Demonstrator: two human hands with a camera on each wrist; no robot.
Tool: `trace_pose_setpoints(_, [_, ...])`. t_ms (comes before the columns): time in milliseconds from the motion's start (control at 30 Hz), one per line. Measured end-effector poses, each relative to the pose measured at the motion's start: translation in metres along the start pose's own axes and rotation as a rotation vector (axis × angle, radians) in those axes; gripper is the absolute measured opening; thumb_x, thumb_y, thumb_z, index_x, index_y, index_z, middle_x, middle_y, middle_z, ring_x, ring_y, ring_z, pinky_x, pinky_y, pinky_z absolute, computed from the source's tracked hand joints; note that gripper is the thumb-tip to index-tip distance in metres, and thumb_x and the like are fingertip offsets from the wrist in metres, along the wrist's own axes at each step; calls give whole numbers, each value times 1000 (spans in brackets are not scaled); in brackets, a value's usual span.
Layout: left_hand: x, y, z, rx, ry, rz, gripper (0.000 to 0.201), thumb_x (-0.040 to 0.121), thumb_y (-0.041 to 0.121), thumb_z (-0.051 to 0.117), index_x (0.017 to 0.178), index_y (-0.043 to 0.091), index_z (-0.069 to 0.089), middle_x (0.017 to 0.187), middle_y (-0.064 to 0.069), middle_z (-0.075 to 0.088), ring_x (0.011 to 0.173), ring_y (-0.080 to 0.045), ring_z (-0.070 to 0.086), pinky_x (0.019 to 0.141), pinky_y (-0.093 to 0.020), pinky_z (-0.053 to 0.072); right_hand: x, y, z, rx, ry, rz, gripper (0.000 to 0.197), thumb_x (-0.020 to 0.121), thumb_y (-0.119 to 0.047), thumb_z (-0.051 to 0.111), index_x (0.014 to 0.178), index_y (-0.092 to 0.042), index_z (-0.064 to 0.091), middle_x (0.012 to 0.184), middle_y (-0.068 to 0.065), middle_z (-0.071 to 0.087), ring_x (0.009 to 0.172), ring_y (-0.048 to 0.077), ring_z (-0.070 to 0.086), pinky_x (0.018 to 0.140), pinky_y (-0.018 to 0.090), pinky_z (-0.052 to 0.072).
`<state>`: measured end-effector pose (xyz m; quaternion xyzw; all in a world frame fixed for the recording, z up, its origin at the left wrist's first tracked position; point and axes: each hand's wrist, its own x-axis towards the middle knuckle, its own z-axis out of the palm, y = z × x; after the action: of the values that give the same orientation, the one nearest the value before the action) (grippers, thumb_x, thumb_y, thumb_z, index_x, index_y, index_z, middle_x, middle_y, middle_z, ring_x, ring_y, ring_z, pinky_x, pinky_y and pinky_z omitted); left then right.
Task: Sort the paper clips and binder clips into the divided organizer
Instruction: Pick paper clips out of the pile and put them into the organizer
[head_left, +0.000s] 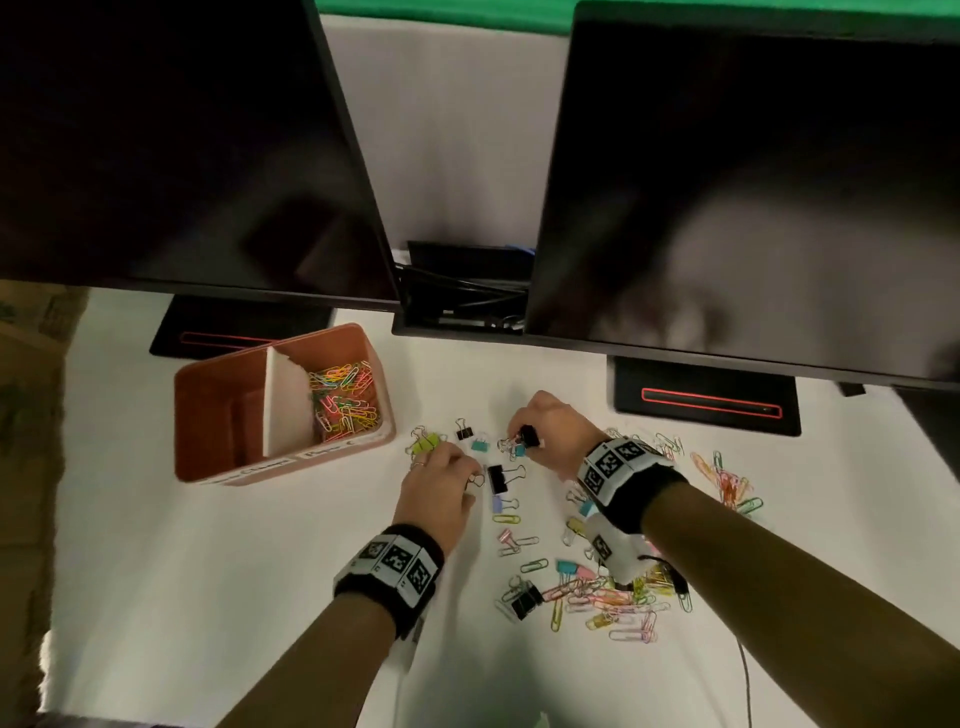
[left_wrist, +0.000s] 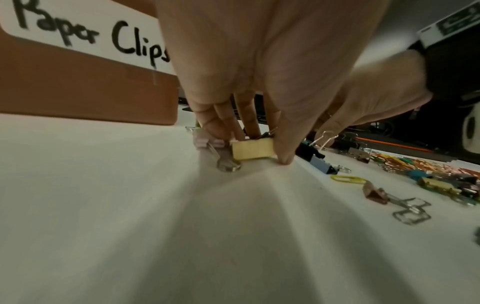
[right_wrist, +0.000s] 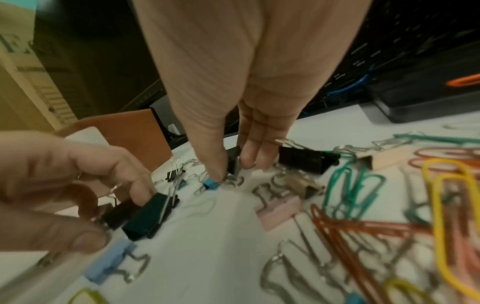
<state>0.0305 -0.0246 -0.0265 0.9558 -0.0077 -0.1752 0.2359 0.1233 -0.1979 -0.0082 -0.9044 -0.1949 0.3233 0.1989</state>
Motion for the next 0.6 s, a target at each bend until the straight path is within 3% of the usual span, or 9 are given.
trace_pose_setpoints(133, [-1, -7, 3, -32, 5, 8, 31, 81, 13, 61, 111, 20, 57, 114, 2, 49, 107, -18, 46, 96, -35, 43, -7, 16, -6, 74, 86, 0, 30, 85, -20, 63, 114, -23, 58, 109, 4, 48, 96, 23, 55, 91, 34, 48])
trace_pose_setpoints(267, [-2, -3, 0, -38, 73, 12, 33, 80, 25, 65, 112, 22, 58, 114, 1, 50, 105, -18, 48, 92, -36, 45, -16, 33, -15, 112, 175, 24, 36, 88, -34, 58, 122, -23, 52, 110, 2, 50, 95, 19, 57, 89, 33, 49])
trace_pose_setpoints(400, [11, 19, -5, -23, 163, 57, 27, 85, 29, 59, 111, 23, 60, 107, 1, 57, 100, -20, 50, 85, -34, 43, -15, 44, -18, 54, 171, 58, 39, 90, -40, 53, 126, -22, 50, 114, 3, 54, 102, 20, 55, 91, 37, 49])
trace_pose_setpoints(600, [42, 49, -1, 130, 14, 24, 36, 92, 24, 47, 128, 24, 48, 122, 3, 50, 112, -21, 44, 93, -38, 39, -10, 42, -12, 44, 142, 27, 38, 95, -36, 45, 130, -22, 47, 119, 2, 57, 110, 21, 55, 94, 35, 45])
